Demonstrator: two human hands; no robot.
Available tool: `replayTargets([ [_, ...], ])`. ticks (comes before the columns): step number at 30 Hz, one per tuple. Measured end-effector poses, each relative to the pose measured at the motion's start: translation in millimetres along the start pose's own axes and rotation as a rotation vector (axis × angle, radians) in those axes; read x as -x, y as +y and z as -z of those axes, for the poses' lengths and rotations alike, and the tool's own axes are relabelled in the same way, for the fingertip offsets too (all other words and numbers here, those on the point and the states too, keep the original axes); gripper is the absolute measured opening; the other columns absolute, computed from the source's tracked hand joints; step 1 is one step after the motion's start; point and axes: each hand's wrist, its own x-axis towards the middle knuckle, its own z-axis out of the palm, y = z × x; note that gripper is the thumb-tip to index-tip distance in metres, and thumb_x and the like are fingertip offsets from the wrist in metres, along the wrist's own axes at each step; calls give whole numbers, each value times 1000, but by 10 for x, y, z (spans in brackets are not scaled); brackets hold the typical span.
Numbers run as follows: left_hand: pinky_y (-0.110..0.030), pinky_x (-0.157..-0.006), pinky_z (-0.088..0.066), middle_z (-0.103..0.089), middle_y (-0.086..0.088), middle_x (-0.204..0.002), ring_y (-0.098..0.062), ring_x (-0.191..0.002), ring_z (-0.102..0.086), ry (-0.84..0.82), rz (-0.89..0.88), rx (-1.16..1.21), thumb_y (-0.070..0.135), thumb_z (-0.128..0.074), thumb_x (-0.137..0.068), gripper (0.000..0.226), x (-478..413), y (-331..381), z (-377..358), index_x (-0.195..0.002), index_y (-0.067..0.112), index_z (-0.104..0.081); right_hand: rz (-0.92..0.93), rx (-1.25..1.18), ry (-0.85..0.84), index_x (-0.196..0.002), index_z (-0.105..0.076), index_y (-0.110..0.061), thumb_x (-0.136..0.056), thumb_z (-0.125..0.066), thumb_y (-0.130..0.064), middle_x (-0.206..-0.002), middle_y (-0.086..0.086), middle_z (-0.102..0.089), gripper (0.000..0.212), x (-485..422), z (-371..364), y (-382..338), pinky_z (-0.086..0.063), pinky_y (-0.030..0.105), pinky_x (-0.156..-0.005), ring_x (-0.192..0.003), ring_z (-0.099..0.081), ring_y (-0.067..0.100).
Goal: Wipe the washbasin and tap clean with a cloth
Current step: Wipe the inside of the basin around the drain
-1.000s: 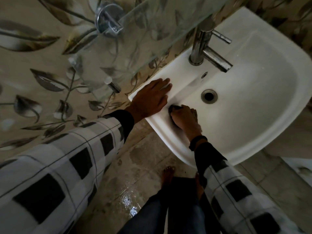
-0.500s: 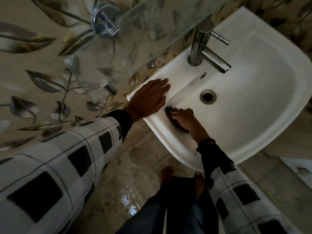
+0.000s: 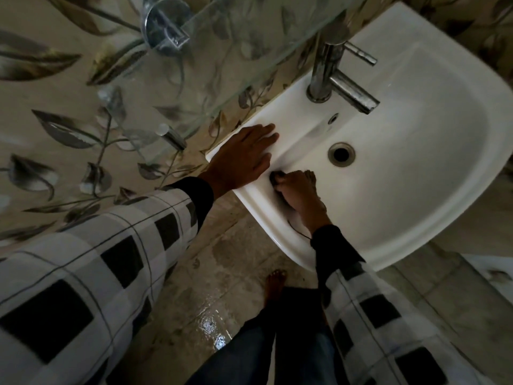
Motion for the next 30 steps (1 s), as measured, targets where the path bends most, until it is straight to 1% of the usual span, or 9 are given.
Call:
replayTargets([
  [6,-44,-109,-44,-54,-15,-145,-33,-130,-54,17,9,0,25,-53,-102,42,-12,7,29,-137,3,-58,17,-168,2,-124,-67,-6,-105,-49,-21,-137,12,-60,30,-78,21,177,-22,25,-115,-134,-48,28],
  [9,-44,-108,-45,-56,-15,-144,-33,-128,-54,29,2,-5,24,-55,-101,41,-6,25,38,-136,3,-58,16,-256,-41,-122,-63,3,-102,-48,-6,-137,17,-56,27,-1,-18,46,-29,26,-110,-133,-47,29],
  [13,-44,-109,-44,-55,-15,-145,-33,-130,-53,14,18,-3,26,-54,-102,42,-1,20,31,-138,4,-57,-2,-335,-115,-129,-66,-23,-101,-53,-19,-132,4,-57,32,193,27,192,-42,22,-98,-114,-55,14],
  [15,-44,-109,-44,-55,-14,-145,-32,-130,-53,17,20,-7,26,-54,-102,42,3,19,36,-138,4,-57,41,-265,-95,-144,-52,-30,-102,-49,-23,-145,8,-47,42,158,92,155,-33,32,-113,-131,-46,23],
  [17,-44,-109,-44,-55,-15,-145,-32,-129,-54,23,12,-9,26,-55,-102,42,2,20,38,-137,3,-57,92,-109,-94,-151,-41,-20,-106,-43,-25,-153,14,-40,46,109,86,92,-27,40,-119,-141,-37,31],
  [20,-44,-108,-44,-56,-16,-144,-33,-129,-54,25,-4,-11,24,-55,-101,42,-11,22,31,-136,1,-58,314,158,-57,-147,-47,-13,-107,-41,-30,-153,9,-44,44,224,56,216,-29,37,-117,-143,-38,27],
  [23,-44,-109,-44,-55,-16,-144,-33,-129,-54,24,-7,-8,24,-54,-101,42,-11,6,32,-137,2,-57,201,69,-61,-144,-53,-19,-104,-43,-28,-150,8,-49,42,242,98,404,-31,38,-117,-141,-42,27],
  [27,-44,-109,-43,-54,-14,-146,-32,-130,-53,10,11,3,26,-53,-102,42,-3,13,37,-138,4,-57,32,236,-23,-154,-34,-32,-95,-19,-48,-159,6,-37,63,91,40,286,-7,44,-124,-147,-28,29],
  [30,-43,-110,-42,-54,-13,-146,-31,-131,-52,7,23,23,26,-53,-102,42,-6,22,42,-138,4,-57,183,268,-139,-156,-33,-29,-103,-31,-24,-161,3,-34,52,171,-34,205,-6,31,-118,-146,-29,23],
])
